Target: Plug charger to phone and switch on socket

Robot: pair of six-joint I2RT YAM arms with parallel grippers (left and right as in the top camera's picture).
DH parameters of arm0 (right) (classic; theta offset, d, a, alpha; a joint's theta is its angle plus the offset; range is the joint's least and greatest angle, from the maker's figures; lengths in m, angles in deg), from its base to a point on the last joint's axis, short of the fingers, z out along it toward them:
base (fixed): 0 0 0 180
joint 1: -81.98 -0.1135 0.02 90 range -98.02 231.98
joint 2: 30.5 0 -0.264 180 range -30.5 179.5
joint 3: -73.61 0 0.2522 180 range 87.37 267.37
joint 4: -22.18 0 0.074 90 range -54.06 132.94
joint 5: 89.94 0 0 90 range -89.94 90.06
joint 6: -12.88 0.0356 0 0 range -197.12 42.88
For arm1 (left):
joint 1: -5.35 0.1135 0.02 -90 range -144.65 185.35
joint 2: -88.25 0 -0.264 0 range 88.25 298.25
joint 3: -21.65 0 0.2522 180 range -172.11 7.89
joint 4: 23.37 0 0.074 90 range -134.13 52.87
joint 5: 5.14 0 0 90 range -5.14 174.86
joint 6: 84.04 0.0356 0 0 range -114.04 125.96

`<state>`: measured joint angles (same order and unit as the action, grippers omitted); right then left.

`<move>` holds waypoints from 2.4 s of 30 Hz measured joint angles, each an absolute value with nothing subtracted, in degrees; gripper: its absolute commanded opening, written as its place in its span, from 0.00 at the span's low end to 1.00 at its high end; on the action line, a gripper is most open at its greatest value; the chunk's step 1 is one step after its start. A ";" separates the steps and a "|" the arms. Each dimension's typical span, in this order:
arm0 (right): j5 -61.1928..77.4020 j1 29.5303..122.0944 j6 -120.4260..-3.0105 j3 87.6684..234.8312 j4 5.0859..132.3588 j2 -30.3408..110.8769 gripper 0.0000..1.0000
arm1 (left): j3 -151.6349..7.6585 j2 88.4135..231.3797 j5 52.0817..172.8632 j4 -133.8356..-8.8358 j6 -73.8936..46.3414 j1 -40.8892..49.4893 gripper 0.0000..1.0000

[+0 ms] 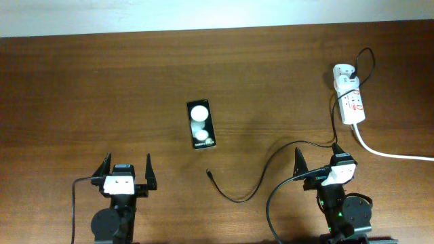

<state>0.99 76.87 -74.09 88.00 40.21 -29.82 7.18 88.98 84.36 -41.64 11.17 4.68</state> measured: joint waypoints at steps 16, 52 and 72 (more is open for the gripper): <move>0.99 76.87 -74.09 88.00 40.21 -29.82 0.99 | 7.18 88.98 84.36 -41.64 11.17 4.68 0.99; 0.99 76.87 -74.09 88.00 40.21 -29.86 0.99 | -88.27 194.64 111.05 -96.26 9.05 -14.46 1.00; 0.99 76.87 -74.09 88.00 40.19 -29.86 0.99 | -88.53 214.48 84.34 -92.31 -30.99 -19.75 0.84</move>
<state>0.99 76.87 -74.09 88.00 40.19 -29.86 -88.53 214.48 84.34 -92.31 -30.99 -19.75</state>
